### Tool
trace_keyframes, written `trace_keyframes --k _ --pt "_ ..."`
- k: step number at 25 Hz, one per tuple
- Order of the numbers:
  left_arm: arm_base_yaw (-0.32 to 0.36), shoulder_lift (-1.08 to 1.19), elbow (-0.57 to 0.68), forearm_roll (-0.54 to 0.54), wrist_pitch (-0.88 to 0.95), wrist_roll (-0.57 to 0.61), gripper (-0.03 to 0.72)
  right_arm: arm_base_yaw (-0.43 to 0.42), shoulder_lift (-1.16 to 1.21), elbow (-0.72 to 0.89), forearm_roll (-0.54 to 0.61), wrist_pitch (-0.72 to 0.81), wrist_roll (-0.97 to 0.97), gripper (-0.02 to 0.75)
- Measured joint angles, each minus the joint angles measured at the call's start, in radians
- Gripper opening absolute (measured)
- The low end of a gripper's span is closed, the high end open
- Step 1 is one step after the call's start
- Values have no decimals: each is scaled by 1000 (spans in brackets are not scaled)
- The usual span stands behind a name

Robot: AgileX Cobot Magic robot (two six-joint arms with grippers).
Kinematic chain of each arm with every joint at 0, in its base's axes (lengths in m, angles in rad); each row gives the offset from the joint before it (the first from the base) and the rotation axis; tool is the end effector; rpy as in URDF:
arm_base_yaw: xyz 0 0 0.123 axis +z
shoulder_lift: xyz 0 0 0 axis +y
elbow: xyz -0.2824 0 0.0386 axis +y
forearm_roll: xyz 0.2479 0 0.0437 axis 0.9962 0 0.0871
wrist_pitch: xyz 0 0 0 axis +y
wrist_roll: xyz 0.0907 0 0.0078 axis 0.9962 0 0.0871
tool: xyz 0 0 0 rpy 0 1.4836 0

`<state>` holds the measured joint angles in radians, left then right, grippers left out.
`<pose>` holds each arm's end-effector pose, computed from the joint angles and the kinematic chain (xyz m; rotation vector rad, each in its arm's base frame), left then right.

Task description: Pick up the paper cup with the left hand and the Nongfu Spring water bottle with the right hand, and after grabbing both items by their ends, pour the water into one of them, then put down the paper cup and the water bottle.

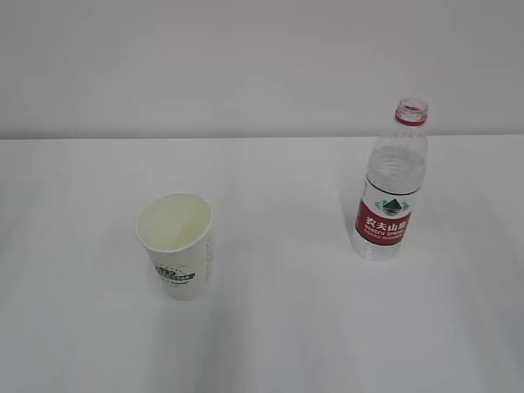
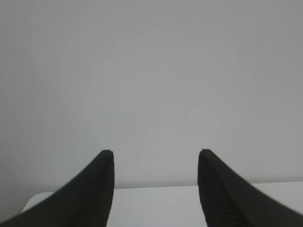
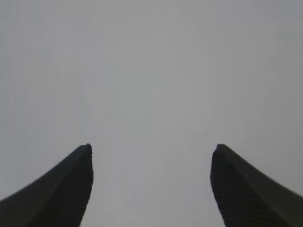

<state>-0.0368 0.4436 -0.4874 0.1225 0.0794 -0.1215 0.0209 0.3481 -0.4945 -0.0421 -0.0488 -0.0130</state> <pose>0.0981 -0.0027 0.3382 0.0207 1.5185 -0.0216 0.0740 0.0017 0.3603 -0.0507 1.2875 -0.0280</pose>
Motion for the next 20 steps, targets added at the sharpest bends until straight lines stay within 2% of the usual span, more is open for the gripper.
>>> trace_keyframes --k 7,13,20 --pt "0 60 0 8 -72 0 413 0 114 0 0 -134 0 588" --pt "0 136 0 97 -177 0 413 0 206 2 -16 -171 0 588" --pt "0 251 0 113 -205 0 413 0 278 7 -94 -181 0 587"
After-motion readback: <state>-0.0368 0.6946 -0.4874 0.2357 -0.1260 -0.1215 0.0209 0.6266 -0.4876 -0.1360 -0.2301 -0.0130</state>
